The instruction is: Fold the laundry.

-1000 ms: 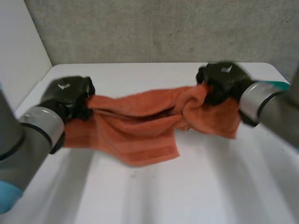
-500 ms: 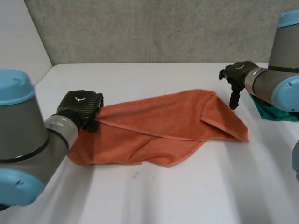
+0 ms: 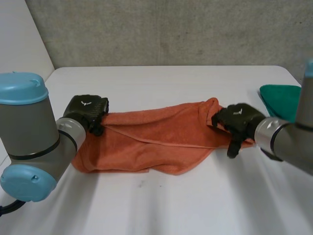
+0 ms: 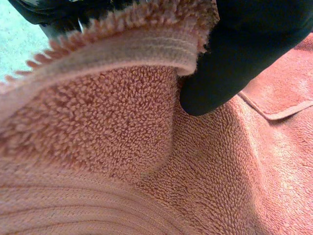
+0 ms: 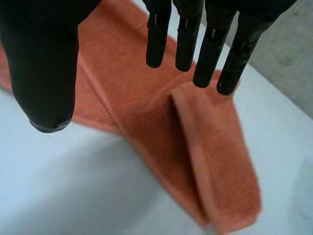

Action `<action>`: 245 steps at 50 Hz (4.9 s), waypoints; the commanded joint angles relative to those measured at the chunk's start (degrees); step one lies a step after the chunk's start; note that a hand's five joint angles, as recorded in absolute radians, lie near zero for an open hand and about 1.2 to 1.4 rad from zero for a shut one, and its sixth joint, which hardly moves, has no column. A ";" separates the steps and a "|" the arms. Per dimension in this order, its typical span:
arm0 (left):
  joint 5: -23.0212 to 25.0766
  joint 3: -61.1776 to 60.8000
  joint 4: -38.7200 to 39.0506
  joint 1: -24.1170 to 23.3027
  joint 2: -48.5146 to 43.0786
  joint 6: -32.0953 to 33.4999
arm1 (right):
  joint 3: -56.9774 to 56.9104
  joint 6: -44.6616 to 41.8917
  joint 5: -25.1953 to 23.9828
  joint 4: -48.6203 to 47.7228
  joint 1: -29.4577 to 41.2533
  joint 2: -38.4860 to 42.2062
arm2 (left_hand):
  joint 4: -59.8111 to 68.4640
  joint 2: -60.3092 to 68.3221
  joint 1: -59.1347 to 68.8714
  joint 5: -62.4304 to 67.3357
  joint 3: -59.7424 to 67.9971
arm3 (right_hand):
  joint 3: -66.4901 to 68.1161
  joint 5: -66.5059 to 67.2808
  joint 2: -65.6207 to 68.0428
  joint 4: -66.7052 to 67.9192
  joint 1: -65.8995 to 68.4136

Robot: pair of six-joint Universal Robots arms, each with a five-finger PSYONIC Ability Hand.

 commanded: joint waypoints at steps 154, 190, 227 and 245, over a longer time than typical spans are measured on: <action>0.64 -3.56 0.68 -2.48 26.16 -0.09 | -5.44 25.01 -8.67 -20.97 -4.22 5.48 | 11.17 11.31 14.22 13.22 11.64 | 53.21 54.24 53.46 53.10 56.93; 2.67 16.54 11.47 2.09 -13.47 15.99 | -35.30 -8.76 6.42 11.07 0.08 17.24 | 11.17 11.31 14.22 13.22 11.64 | 53.21 54.24 53.46 53.10 56.93; 3.10 -14.72 37.42 4.64 -1.25 20.74 | 4.21 -8.13 -2.01 -16.80 3.24 0.02 | 6.00 6.14 9.04 8.04 6.47 | 53.21 54.24 53.46 53.10 56.93; 2.67 -17.98 31.44 8.51 -5.31 22.32 | 10.20 -3.40 -2.54 -18.03 2.72 5.12 | -54.23 -54.09 -51.18 -52.18 -53.76 | 53.21 54.24 53.46 53.10 56.93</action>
